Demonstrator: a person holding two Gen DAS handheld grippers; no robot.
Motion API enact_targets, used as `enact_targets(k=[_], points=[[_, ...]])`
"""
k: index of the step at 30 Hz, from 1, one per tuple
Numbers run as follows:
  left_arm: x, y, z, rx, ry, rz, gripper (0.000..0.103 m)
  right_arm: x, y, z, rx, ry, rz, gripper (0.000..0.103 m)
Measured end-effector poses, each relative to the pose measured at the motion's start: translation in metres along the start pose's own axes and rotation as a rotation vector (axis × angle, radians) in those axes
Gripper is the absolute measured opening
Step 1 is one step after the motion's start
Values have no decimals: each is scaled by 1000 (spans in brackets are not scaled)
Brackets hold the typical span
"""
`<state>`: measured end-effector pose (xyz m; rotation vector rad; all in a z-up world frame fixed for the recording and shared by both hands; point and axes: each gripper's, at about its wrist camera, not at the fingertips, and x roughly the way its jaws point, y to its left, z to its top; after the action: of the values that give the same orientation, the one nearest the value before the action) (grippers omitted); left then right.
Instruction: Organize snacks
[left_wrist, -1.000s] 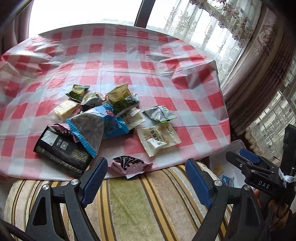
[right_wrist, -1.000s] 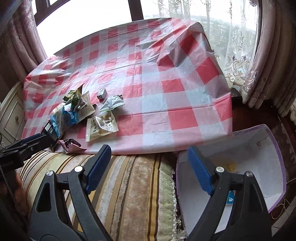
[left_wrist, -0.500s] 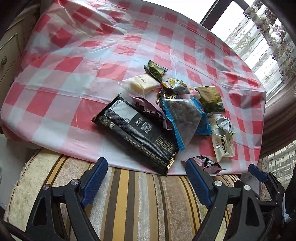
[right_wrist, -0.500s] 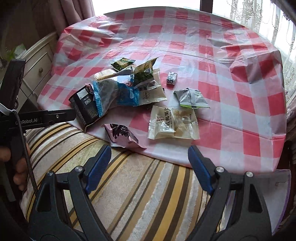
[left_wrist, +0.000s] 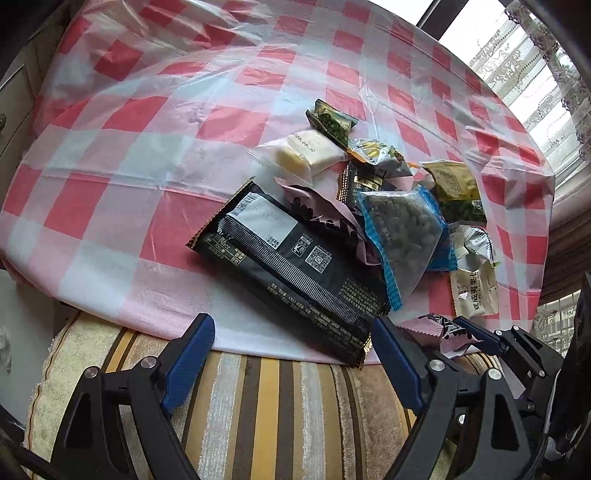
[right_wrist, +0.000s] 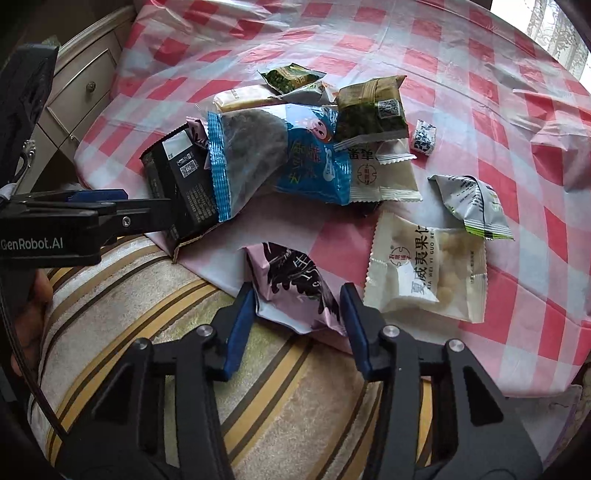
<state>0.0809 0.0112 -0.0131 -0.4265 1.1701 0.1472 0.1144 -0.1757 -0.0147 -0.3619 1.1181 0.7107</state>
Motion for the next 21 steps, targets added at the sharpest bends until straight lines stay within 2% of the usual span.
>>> enact_targets(k=[5, 8, 12, 21], points=[[16, -21, 3, 118, 65, 76, 91, -1, -3, -1, 20, -8, 19, 44], [22, -26, 7, 158, 70, 118, 97, -4, -4, -1, 15, -11, 32, 42], [20, -15, 14, 144, 49, 163, 97, -5, 0, -1, -1, -16, 50, 41], [11, 40, 28, 34, 20, 251, 98, -1, 3, 2, -1, -17, 77, 40]])
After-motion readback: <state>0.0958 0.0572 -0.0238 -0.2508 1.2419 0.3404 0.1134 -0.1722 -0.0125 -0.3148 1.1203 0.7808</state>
